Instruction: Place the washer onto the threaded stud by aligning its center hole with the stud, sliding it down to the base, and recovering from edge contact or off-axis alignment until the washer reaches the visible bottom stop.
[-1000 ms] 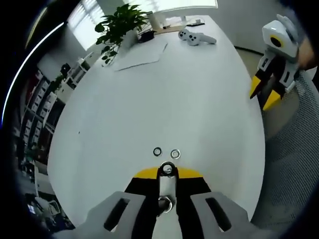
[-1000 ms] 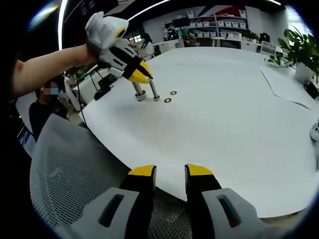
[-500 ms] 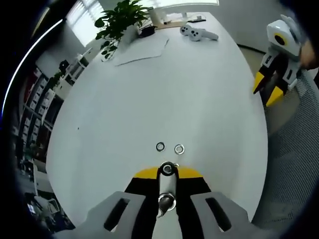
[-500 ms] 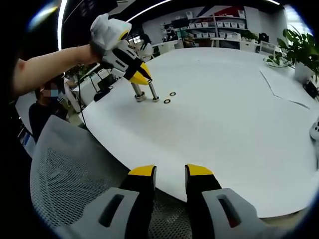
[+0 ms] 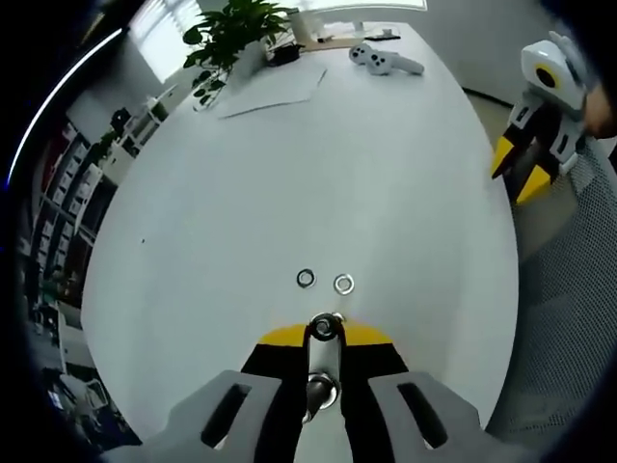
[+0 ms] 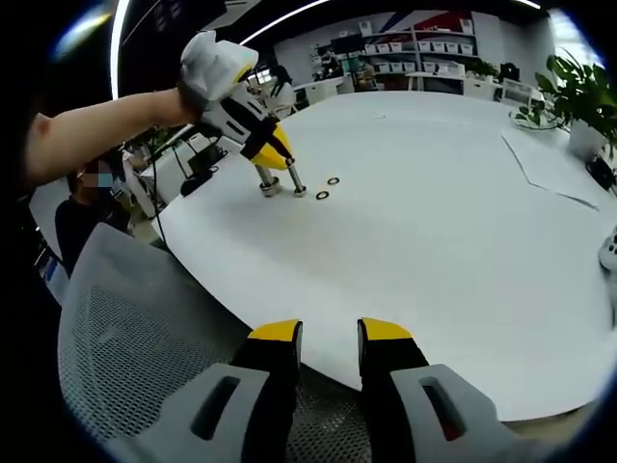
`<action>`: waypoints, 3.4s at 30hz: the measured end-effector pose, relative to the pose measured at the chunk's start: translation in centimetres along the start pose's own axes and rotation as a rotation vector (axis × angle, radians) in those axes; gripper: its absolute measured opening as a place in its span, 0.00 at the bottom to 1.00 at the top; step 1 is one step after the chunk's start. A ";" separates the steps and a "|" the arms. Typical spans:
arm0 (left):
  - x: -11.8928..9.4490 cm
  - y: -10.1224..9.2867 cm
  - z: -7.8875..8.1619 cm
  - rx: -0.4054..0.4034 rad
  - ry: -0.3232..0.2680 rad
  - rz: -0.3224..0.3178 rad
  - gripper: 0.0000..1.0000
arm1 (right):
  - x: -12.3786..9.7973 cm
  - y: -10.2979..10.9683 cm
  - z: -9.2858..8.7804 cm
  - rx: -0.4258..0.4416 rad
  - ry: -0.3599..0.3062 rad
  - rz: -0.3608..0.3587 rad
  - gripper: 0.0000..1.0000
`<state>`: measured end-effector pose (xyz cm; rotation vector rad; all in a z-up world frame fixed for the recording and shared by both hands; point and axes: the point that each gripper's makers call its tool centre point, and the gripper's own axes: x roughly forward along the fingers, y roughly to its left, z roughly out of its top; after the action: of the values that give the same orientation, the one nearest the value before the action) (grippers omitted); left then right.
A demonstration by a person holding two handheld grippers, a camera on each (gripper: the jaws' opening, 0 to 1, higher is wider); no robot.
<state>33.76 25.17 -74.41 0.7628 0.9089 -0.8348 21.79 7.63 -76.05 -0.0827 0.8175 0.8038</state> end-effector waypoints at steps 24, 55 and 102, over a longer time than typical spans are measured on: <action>3.1 -0.3 -2.0 0.033 0.054 -0.010 0.09 | 0.1 0.1 -0.3 -0.012 0.021 0.005 0.26; 1.8 0.3 -1.7 0.029 0.002 0.001 0.15 | 0.1 0.0 -0.3 -0.011 0.023 0.002 0.26; 3.0 -2.1 2.3 0.080 -0.015 -0.106 0.27 | 0.2 0.2 -0.2 -0.018 0.018 0.013 0.26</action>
<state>33.85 21.45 -76.60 0.7818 0.9132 -0.9735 21.59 7.80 -76.25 -0.1006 0.8283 0.8239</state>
